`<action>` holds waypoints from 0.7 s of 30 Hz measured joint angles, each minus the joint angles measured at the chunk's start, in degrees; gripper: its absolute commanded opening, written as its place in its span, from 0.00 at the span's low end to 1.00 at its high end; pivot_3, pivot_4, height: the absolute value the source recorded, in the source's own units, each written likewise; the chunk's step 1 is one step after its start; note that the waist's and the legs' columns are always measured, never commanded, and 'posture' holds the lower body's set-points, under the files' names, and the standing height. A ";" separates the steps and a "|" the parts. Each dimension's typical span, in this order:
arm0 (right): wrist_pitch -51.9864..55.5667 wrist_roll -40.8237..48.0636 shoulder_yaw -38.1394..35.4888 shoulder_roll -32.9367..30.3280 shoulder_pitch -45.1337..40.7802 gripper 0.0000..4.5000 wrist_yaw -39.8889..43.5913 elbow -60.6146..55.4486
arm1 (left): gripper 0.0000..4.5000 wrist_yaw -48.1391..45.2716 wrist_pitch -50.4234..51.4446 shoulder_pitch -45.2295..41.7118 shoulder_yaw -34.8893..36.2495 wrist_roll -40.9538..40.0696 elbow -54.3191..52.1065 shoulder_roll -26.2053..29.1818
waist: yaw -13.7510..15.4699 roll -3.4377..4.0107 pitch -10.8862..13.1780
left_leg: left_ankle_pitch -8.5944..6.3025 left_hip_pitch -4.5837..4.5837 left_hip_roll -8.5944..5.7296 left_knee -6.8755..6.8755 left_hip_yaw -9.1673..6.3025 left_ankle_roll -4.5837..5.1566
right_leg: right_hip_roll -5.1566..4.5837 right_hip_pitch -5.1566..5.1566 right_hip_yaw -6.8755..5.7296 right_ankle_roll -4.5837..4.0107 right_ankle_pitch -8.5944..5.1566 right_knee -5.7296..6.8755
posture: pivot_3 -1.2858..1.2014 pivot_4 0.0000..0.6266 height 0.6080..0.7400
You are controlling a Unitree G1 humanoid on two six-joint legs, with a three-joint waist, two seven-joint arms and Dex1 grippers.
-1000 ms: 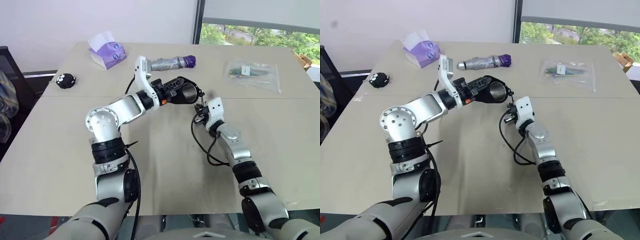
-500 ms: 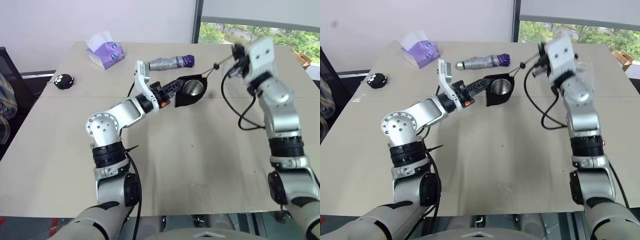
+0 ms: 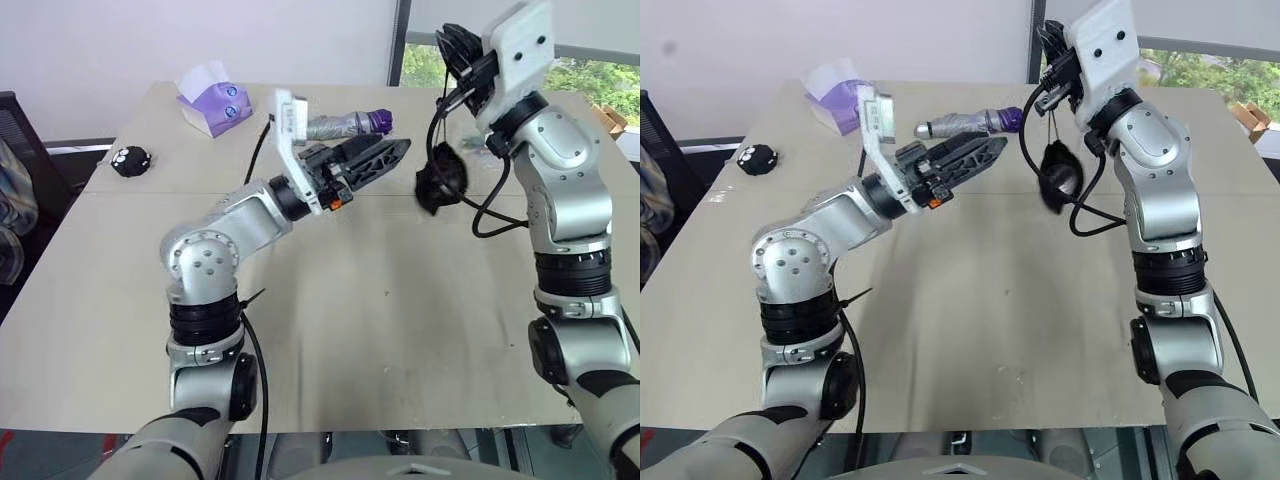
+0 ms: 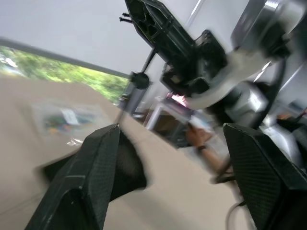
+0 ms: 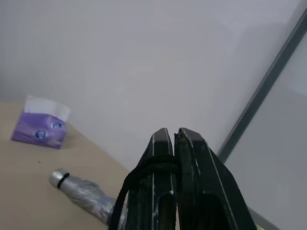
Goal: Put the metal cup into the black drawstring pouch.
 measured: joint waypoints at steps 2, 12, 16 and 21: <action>0.76 0.70 0.71 0.66 -0.02 0.00 0.69 -1.43 | 0.81 -1.59 -5.21 -0.95 -3.92 6.65 1.17 1.22 | -0.01 0.00 0.00 | -0.02 0.01 0.00 -0.02 0.01 0.03 | 0.01 -0.01 -0.01 0.00 0.00 0.00 | 0.52 0.24 1.00; 4.02 3.01 2.35 1.37 0.09 0.00 3.90 -5.42 | 0.81 -4.83 -18.97 -2.23 -7.34 18.96 6.88 -1.20 | 0.04 0.00 0.00 | -0.07 -0.08 0.02 -0.02 0.02 0.13 | -0.01 -0.04 -0.02 0.01 0.00 -0.08 | 0.52 0.24 1.00; 4.45 3.26 2.95 1.37 0.58 0.00 4.96 -5.73 | 0.81 -5.99 -19.68 -2.68 -7.30 19.38 6.91 -1.48 | 0.03 0.00 0.00 | -0.11 -0.08 0.03 -0.02 0.00 0.19 | -0.01 -0.04 -0.04 0.01 0.00 -0.05 | 0.52 0.24 1.00; 5.50 3.76 4.08 1.37 1.09 0.00 5.97 -6.64 | 0.63 -7.17 -20.12 -2.77 -6.65 18.87 6.91 -2.39 | 0.03 0.00 0.00 | -0.11 -0.07 0.03 -0.02 -0.01 0.19 | -0.01 -0.04 -0.05 0.01 0.00 -0.04 | 0.52 0.24 1.00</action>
